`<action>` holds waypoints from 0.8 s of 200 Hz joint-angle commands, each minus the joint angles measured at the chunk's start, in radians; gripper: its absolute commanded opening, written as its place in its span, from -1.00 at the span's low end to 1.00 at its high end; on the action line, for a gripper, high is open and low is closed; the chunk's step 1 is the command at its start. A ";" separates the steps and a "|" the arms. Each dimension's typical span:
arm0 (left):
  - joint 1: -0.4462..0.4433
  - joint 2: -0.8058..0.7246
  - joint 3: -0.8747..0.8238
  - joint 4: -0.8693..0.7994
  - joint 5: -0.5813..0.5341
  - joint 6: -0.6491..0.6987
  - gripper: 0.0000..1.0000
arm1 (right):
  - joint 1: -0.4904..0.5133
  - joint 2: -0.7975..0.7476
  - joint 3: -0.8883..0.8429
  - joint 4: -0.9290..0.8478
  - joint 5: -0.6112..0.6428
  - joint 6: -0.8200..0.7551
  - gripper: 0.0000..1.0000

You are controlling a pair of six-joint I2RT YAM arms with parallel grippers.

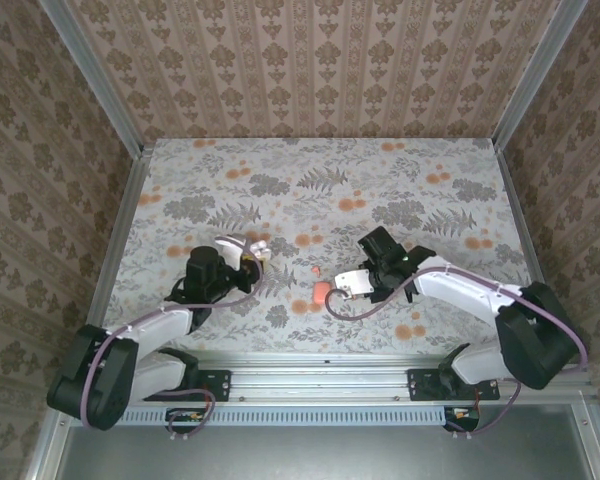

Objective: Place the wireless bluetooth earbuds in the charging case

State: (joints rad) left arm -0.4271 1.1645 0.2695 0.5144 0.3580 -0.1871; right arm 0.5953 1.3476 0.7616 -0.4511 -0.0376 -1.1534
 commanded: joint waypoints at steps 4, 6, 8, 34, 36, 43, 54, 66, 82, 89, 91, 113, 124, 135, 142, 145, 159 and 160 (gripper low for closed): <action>-0.021 0.051 0.037 0.094 -0.008 0.034 -0.91 | -0.003 -0.070 -0.038 0.066 -0.061 0.155 -0.57; -0.022 0.055 0.038 0.098 -0.009 0.035 -0.91 | -0.004 -0.074 -0.041 0.069 -0.064 0.163 -0.57; -0.021 0.061 0.039 0.104 -0.009 0.034 -0.91 | -0.004 -0.079 -0.043 0.073 -0.067 0.171 -0.57; -0.070 0.128 0.038 0.197 -0.004 0.044 -0.91 | -0.006 -0.128 -0.061 0.122 -0.117 0.285 -0.57; -0.072 0.134 0.038 0.203 -0.004 0.044 -0.91 | -0.006 -0.131 -0.063 0.128 -0.120 0.293 -0.57; -0.081 0.151 0.039 0.226 -0.002 0.047 -0.91 | -0.009 -0.142 -0.068 0.146 -0.133 0.329 -0.57; -0.090 0.178 0.040 0.261 0.004 0.052 -0.91 | -0.013 -0.157 -0.073 0.170 -0.162 0.371 -0.57; -0.100 0.202 0.043 0.293 0.014 0.056 -0.91 | -0.020 -0.169 -0.079 0.195 -0.183 0.416 -0.57; -0.108 0.231 0.048 0.330 0.032 0.064 -0.91 | -0.036 -0.182 -0.085 0.233 -0.222 0.477 -0.58; -0.113 0.240 0.049 0.346 0.040 0.071 -0.91 | -0.043 -0.188 -0.085 0.245 -0.240 0.501 -0.58; -0.114 0.243 0.050 0.350 0.041 0.072 -0.91 | -0.044 -0.189 -0.085 0.246 -0.244 0.507 -0.58; -0.124 0.269 0.050 0.403 0.068 0.086 -0.91 | -0.066 -0.206 -0.088 0.299 -0.298 0.603 -0.58; -0.127 0.282 0.048 0.437 0.084 0.094 -0.91 | -0.075 -0.214 -0.095 0.340 -0.330 0.659 -0.58; -0.131 0.297 0.044 0.473 0.101 0.097 -0.91 | -0.081 -0.220 -0.099 0.371 -0.347 0.708 -0.58; -0.133 0.307 0.043 0.498 0.111 0.097 -0.91 | -0.084 -0.224 -0.102 0.396 -0.358 0.743 -0.58; -0.134 0.309 0.043 0.506 0.117 0.097 -0.91 | -0.085 -0.227 -0.103 0.408 -0.365 0.761 -0.59; -0.140 0.329 0.043 0.552 0.139 0.102 -0.91 | -0.089 -0.235 -0.119 0.475 -0.392 0.839 -0.59; -0.140 0.331 0.043 0.556 0.141 0.103 -0.91 | -0.089 -0.235 -0.121 0.480 -0.393 0.845 -0.59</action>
State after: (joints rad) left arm -0.5552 1.4681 0.2905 0.9295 0.4282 -0.1158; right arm 0.5152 1.1439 0.6701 -0.1127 -0.3332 -0.4957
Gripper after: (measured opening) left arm 0.195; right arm 0.209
